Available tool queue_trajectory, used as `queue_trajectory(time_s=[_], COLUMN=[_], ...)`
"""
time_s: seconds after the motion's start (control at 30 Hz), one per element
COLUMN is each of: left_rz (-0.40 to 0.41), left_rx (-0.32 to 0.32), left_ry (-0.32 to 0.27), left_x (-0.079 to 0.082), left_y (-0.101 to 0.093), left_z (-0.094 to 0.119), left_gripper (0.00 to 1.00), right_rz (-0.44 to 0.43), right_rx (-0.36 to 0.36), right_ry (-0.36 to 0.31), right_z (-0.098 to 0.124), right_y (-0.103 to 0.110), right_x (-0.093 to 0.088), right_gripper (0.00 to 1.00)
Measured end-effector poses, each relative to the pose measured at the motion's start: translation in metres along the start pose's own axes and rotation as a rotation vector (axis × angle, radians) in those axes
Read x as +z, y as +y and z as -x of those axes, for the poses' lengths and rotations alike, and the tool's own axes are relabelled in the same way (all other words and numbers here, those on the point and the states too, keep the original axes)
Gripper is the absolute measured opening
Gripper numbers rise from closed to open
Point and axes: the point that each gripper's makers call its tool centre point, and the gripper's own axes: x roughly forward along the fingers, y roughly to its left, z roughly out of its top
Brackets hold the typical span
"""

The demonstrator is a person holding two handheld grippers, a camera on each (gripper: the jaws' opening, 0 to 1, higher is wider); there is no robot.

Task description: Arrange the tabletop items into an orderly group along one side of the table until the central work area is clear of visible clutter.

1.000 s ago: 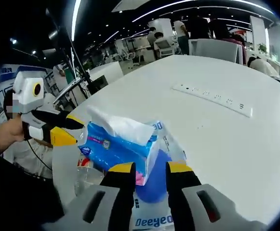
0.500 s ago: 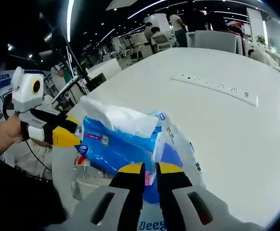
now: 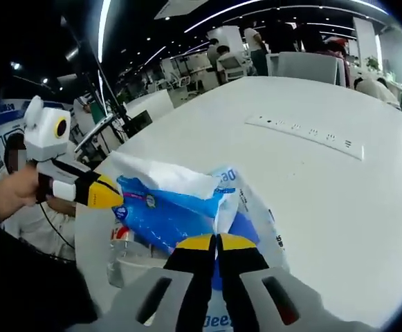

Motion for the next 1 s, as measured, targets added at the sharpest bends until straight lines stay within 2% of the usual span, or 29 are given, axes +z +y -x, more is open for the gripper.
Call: queue_trajectory(time_s=[0.2,0.27,0.33,0.57,0.67,1.0], left_rz=[-0.006,-0.013,-0.024,-0.071,-0.085,-0.103], left_rx=[-0.005,-0.008,-0.012,-0.048,-0.063,-0.133], left_ry=[-0.026,-0.04,-0.057,-0.109,-0.12,-0.149], left_x=[0.007,0.011,0.017,0.038,0.044,0.068], left_y=[-0.008,-0.011,-0.015,-0.032,-0.038,-0.069], left_z=[0.007,0.008,0.011,0.02,0.021,0.017], left_gripper=[0.0,0.0,0.0,0.0,0.0,0.0], right_rz=[0.01,0.015,0.022,0.048,0.038,0.027], right_rx=[-0.018,-0.031,-0.044,-0.1,-0.115,-0.199], right_ry=[-0.034,-0.055,-0.066,-0.126,-0.175,-0.226], right_z=[0.014,0.025,0.024,0.055,0.069,0.111], right_y=[0.0,0.001,-0.003,-0.009,-0.01,-0.028], right_x=[0.008,0.013,0.018,0.036,0.044,0.054], right_gripper=[0.0,0.0,0.0,0.0,0.0,0.0])
